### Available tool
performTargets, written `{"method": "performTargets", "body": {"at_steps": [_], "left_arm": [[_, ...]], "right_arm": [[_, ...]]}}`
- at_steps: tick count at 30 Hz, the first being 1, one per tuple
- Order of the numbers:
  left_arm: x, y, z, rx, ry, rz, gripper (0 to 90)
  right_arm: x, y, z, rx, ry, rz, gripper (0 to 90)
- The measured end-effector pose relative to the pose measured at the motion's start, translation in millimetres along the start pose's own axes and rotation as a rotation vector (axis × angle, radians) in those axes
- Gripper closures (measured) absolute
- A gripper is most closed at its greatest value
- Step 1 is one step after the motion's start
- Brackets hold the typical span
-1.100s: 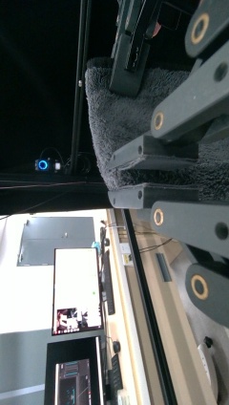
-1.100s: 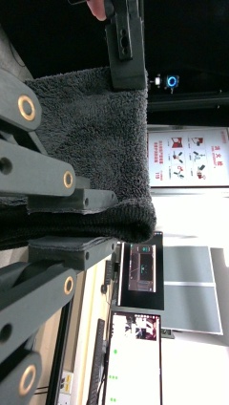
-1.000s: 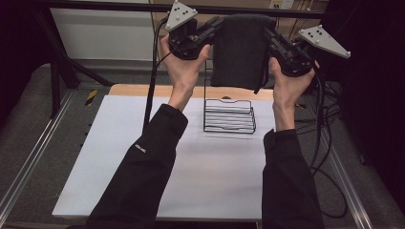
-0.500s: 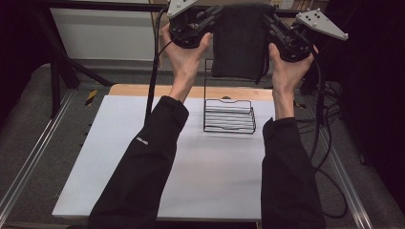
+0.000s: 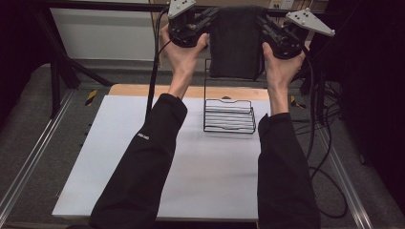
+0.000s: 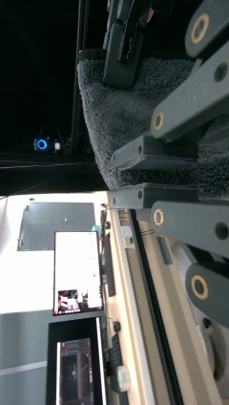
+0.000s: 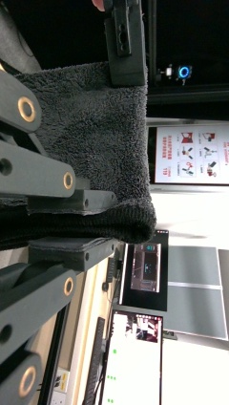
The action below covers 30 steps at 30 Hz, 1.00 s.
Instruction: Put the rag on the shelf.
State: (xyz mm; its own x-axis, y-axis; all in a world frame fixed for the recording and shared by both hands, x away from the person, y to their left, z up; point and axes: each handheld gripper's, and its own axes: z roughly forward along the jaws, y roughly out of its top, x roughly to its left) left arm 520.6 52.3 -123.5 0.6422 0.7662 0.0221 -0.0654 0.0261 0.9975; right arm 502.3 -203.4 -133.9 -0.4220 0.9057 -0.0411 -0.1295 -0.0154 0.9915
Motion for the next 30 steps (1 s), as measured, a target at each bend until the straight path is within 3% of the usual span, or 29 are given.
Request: {"method": "performTargets", "body": {"at_steps": [14, 30], "left_arm": [[-1.2, -28.8, 0.6, 0.052, -0.036, 0.028, 81.8], [-13.9, -50.5, -5.3, 0.096, -0.093, 0.072, 81.8]], "right_arm": [[-6.4, -29.9, -6.8, 0.053, 0.009, 0.012, 79.7], [-12.4, -60.9, -25.1, 0.082, 0.019, 0.029, 79.6]]}}
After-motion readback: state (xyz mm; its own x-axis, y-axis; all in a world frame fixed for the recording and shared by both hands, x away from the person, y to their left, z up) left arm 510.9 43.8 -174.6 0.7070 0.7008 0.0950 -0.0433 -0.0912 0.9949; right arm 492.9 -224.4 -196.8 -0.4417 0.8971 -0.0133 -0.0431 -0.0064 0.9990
